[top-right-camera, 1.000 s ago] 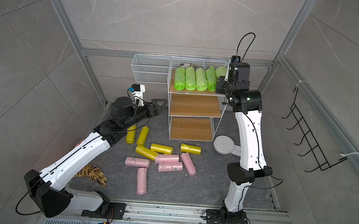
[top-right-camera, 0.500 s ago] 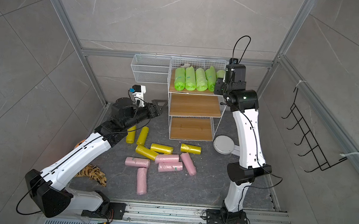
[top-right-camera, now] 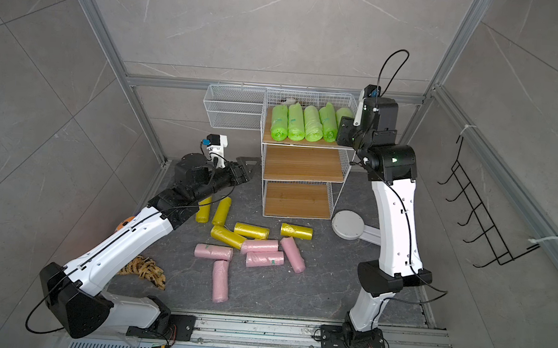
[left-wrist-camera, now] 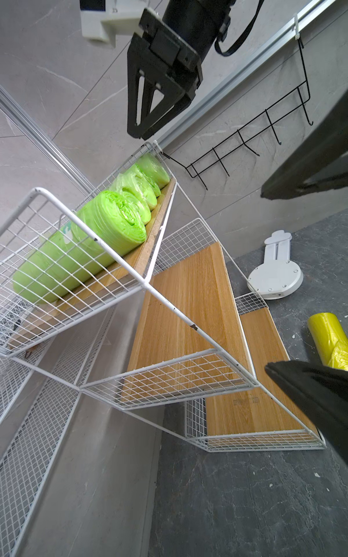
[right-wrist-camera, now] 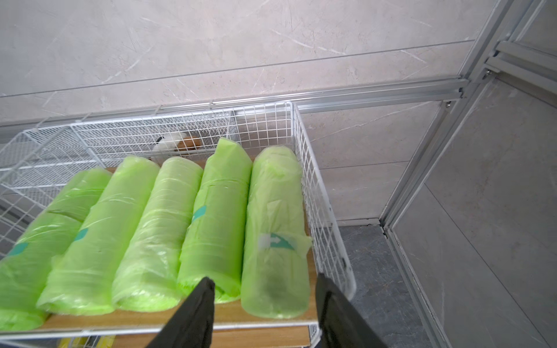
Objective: Sort the rolls of trash bags by color and place them on the shelf
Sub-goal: Place the roll of trash bags on the shelf.
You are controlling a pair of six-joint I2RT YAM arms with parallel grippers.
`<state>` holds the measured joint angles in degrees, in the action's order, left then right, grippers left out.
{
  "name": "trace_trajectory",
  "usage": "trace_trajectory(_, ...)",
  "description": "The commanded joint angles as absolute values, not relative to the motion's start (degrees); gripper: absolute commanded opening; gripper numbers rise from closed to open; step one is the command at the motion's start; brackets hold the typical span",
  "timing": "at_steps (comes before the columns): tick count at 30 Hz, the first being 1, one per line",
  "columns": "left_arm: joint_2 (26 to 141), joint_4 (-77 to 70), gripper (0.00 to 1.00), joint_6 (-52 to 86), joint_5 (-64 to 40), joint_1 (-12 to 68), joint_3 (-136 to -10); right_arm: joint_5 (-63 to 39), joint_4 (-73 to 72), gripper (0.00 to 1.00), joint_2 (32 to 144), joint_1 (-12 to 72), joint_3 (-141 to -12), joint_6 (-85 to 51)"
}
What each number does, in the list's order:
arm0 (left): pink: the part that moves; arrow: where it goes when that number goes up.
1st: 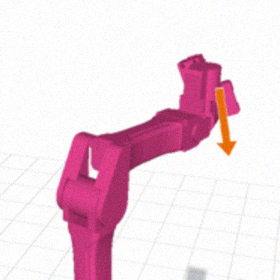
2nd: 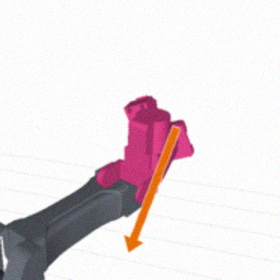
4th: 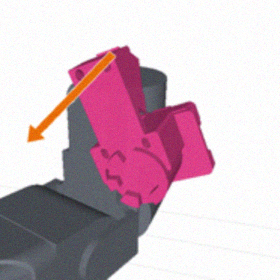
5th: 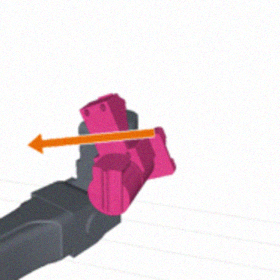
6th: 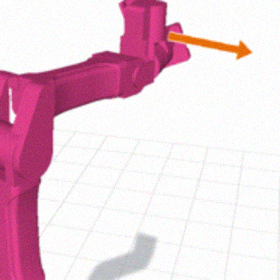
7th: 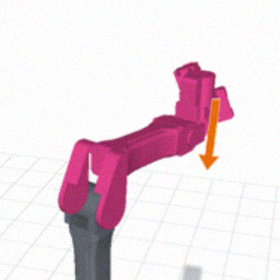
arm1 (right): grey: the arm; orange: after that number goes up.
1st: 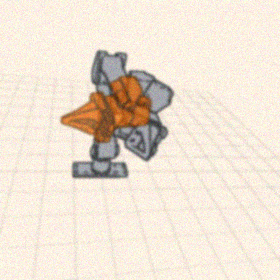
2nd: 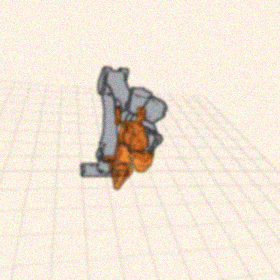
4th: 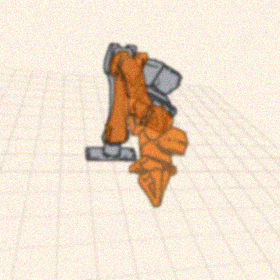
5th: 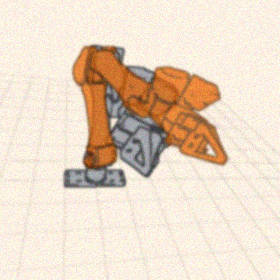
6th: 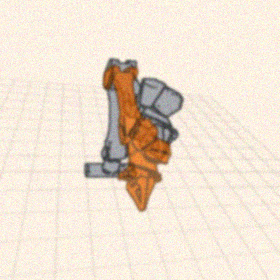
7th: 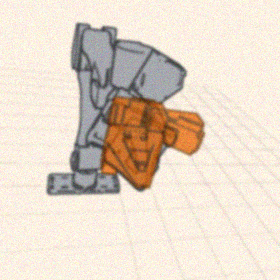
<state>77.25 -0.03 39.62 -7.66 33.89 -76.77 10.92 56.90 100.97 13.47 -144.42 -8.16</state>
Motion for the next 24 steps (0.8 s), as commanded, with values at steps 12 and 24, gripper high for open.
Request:
trace_trajectory(12,76.7,2.6,0.87,36.7,-8.0,34.2,-78.6,5.1,59.7,0.34,98.5,13.6,-138.6,-9.3)
trace_trajectory(24,77.3,4.3,0.87,35.7,-7.0,34.2,-78.3,6.0,61.0,0.3,104.9,13.0,-146.3,-8.7)
